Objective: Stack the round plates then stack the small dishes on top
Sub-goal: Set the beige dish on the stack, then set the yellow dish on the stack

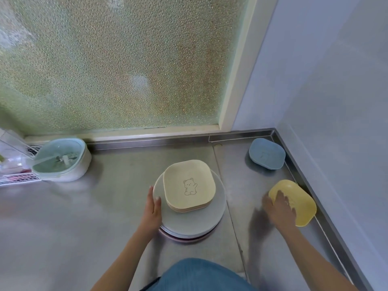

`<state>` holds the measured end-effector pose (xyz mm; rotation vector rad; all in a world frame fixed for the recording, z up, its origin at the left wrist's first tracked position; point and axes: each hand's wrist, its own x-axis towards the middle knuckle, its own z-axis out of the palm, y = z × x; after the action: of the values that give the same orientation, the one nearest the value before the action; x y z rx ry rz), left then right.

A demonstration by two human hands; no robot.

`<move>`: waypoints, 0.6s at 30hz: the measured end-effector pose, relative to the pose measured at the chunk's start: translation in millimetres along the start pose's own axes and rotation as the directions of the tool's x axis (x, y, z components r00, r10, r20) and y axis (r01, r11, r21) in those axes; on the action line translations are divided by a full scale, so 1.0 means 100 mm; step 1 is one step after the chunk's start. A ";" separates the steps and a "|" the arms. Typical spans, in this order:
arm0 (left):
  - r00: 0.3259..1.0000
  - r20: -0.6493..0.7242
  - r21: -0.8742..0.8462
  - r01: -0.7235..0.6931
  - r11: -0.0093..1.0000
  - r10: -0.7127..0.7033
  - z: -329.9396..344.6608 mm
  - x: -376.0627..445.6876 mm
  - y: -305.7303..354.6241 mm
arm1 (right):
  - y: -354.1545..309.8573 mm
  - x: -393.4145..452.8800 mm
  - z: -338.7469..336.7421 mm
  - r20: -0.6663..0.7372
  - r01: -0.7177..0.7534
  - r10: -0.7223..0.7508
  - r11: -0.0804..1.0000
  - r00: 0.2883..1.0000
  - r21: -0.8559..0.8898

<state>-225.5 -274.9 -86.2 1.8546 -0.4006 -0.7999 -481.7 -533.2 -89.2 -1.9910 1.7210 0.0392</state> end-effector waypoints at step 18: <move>0.999 0.037 0.105 -0.036 0.994 0.032 0.14 0.11 -0.04 | -0.62 -0.49 0.03 -0.442 0.526 -0.399 0.824 0.803 0.212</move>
<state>-227.6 -289.5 -96.9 1.9285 -0.5044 -0.8027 -433.0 -482.2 -53.8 -2.1993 1.2658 -0.8054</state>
